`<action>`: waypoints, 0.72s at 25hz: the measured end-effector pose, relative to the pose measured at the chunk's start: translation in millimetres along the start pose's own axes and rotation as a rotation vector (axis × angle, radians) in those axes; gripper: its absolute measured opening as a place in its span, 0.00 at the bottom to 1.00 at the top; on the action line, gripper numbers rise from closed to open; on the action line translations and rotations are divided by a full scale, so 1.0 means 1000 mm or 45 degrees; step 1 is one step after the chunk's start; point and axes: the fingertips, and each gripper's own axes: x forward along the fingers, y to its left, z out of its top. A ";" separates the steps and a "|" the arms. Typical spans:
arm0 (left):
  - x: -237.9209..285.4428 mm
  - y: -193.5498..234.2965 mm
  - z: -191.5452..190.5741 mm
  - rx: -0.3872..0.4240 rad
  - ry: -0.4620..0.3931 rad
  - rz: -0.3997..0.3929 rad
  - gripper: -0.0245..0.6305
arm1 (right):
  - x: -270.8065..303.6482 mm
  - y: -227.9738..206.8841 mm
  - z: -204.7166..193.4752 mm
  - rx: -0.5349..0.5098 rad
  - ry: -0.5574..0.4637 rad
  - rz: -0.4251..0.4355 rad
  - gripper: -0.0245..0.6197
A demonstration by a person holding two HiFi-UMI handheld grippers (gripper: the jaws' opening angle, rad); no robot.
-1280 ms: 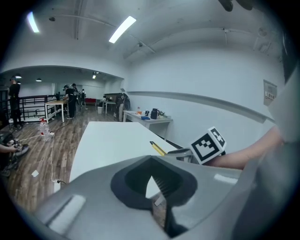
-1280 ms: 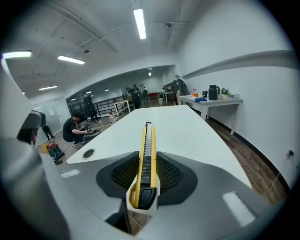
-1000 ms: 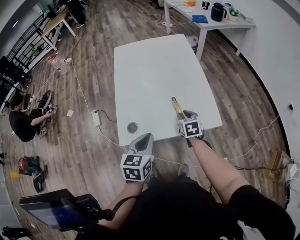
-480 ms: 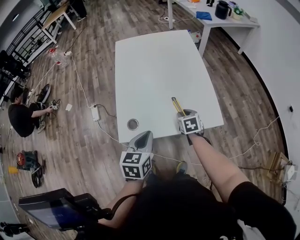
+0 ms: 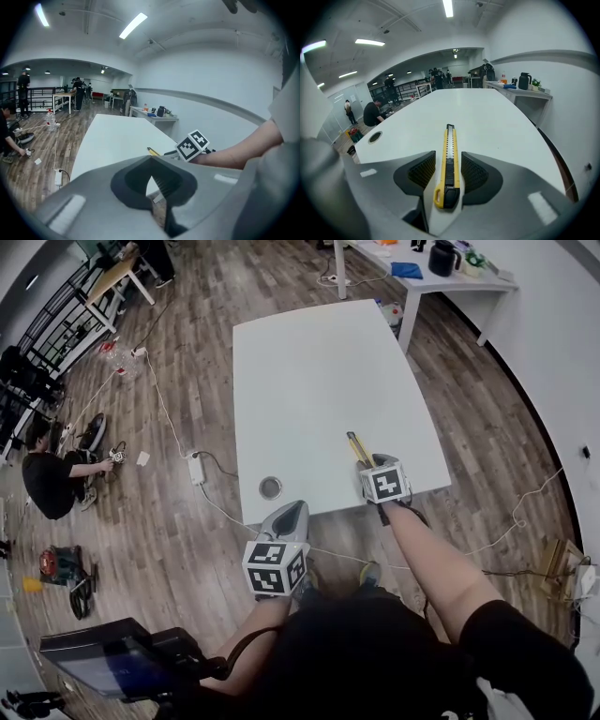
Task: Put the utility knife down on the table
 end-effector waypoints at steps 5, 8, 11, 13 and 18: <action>0.008 -0.004 0.013 0.036 -0.020 -0.023 0.04 | -0.058 0.011 0.034 0.108 -0.241 0.053 0.07; 0.016 -0.008 0.026 0.066 -0.044 -0.040 0.04 | -0.122 0.021 0.064 0.059 -0.444 0.044 0.07; 0.018 -0.018 0.038 0.096 -0.061 -0.068 0.04 | -0.189 0.021 0.074 0.026 -0.605 0.007 0.07; 0.020 -0.027 0.043 0.123 -0.069 -0.094 0.04 | -0.222 0.014 0.067 0.017 -0.655 -0.021 0.07; 0.027 -0.049 0.041 0.144 -0.071 -0.129 0.04 | -0.244 -0.015 0.033 0.044 -0.624 -0.102 0.07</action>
